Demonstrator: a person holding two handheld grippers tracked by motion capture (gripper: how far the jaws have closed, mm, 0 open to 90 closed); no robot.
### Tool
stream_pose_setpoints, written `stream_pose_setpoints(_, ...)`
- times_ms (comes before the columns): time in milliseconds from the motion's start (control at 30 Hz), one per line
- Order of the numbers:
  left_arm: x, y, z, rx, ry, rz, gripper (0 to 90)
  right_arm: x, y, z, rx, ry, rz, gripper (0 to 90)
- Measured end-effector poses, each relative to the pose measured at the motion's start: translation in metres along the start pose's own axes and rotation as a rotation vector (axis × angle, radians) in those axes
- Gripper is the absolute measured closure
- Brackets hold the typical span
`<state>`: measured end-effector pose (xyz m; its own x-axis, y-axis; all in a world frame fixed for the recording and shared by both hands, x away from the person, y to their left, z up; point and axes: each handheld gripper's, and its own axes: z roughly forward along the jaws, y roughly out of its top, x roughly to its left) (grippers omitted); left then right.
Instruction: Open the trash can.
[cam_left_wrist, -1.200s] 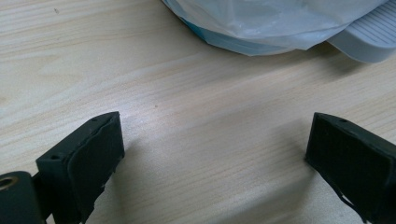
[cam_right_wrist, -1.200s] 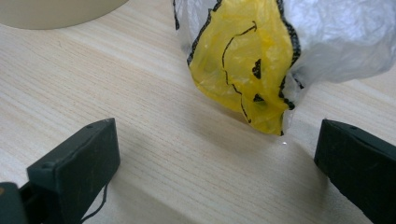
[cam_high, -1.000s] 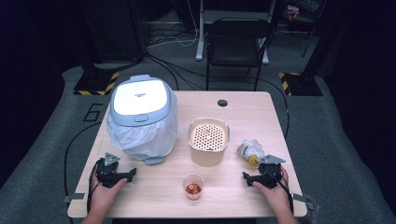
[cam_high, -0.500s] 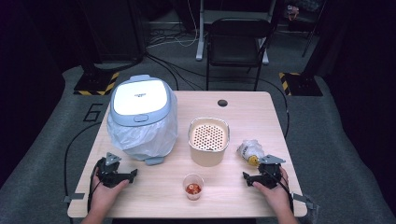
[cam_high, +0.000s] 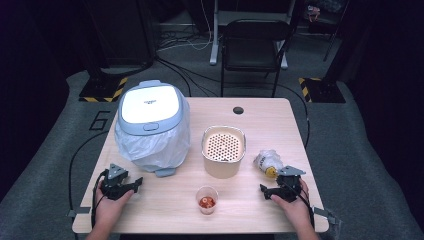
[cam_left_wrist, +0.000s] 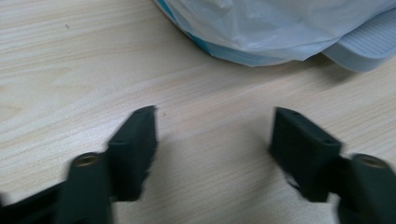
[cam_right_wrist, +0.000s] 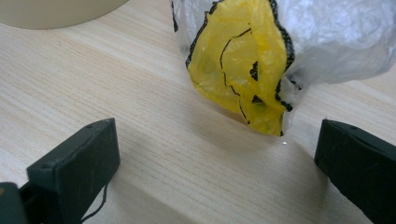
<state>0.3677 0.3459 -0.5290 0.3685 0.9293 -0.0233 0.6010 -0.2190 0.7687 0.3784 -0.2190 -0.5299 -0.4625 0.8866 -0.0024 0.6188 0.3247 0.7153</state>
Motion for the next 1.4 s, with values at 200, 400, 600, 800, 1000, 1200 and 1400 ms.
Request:
stream_pose_setpoints(200,-0.006,0.006,-0.009,0.044,-0.044,0.065,58.5,0.000,0.000,0.000,0.000,0.000,0.000,0.0)
stream_pose_setpoints(400,-0.019,0.016,-0.022,0.008,-0.069,0.140,83.9,0.000,0.000,0.000,0.000,0.000,0.000,0.0)
stream_pose_setpoints(600,-0.037,0.023,-0.030,0.008,-0.097,0.208,90.0,0.000,0.000,0.000,0.000,0.001,-0.001,0.0)
stream_pose_setpoints(800,-0.054,0.031,-0.027,0.028,-0.112,0.282,90.0,0.000,0.000,0.000,0.000,0.001,-0.001,0.0)
stream_pose_setpoints(1000,-0.069,0.041,-0.023,0.040,-0.110,0.361,90.0,0.000,0.000,0.000,0.000,0.001,-0.001,0.0)
stream_pose_setpoints(1200,-0.084,0.054,-0.018,0.028,-0.106,0.421,90.0,0.000,0.000,0.000,0.000,0.002,-0.001,0.0)
stream_pose_setpoints(1400,-0.093,0.066,-0.006,0.057,-0.099,0.482,90.0,0.000,0.000,0.000,0.000,0.002,-0.001,0.0)
